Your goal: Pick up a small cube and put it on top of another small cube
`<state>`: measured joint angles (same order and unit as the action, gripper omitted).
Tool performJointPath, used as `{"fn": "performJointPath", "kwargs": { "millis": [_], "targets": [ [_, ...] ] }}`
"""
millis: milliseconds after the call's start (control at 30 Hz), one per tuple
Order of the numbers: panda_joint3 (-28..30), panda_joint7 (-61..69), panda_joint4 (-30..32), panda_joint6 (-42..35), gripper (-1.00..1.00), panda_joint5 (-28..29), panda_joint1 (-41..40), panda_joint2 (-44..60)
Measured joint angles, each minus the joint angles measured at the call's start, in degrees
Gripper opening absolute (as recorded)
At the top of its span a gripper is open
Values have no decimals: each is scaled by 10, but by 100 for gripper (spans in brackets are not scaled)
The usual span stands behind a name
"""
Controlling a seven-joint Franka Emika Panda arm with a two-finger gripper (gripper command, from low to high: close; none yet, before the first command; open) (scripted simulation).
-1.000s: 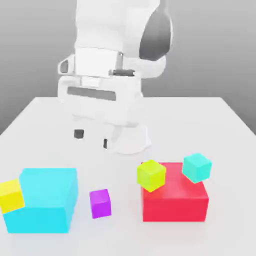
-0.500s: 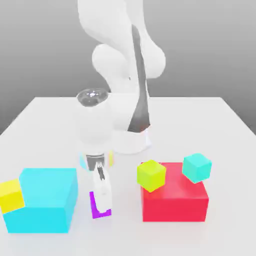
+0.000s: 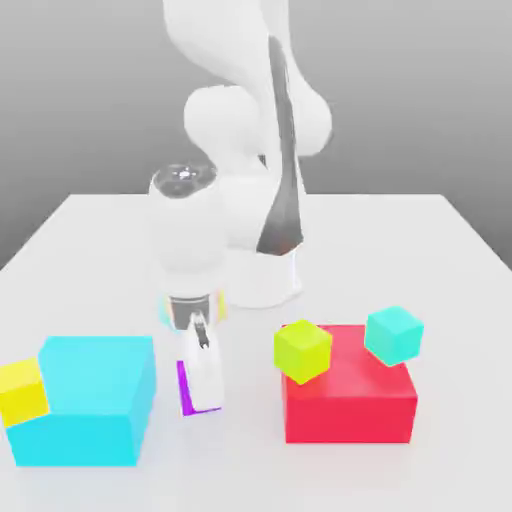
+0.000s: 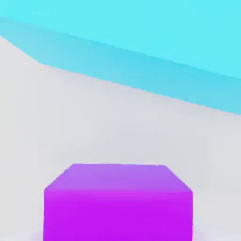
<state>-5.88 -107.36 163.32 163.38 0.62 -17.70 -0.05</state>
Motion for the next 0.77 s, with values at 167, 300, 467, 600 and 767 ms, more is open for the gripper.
{"fn": "performJointPath", "kwargs": {
  "millis": [167,300,467,600,767],
  "targets": [
    [-18,91,-1,-103,-100,-14,54,-102],
    [-23,176,-3,-186,-100,-33,114,-183],
    [-23,278,-3,-276,-100,-60,193,-273],
    [-32,292,16,-208,-100,-64,199,-224],
    [-36,291,26,-165,100,-64,198,-192]
  ]
}}
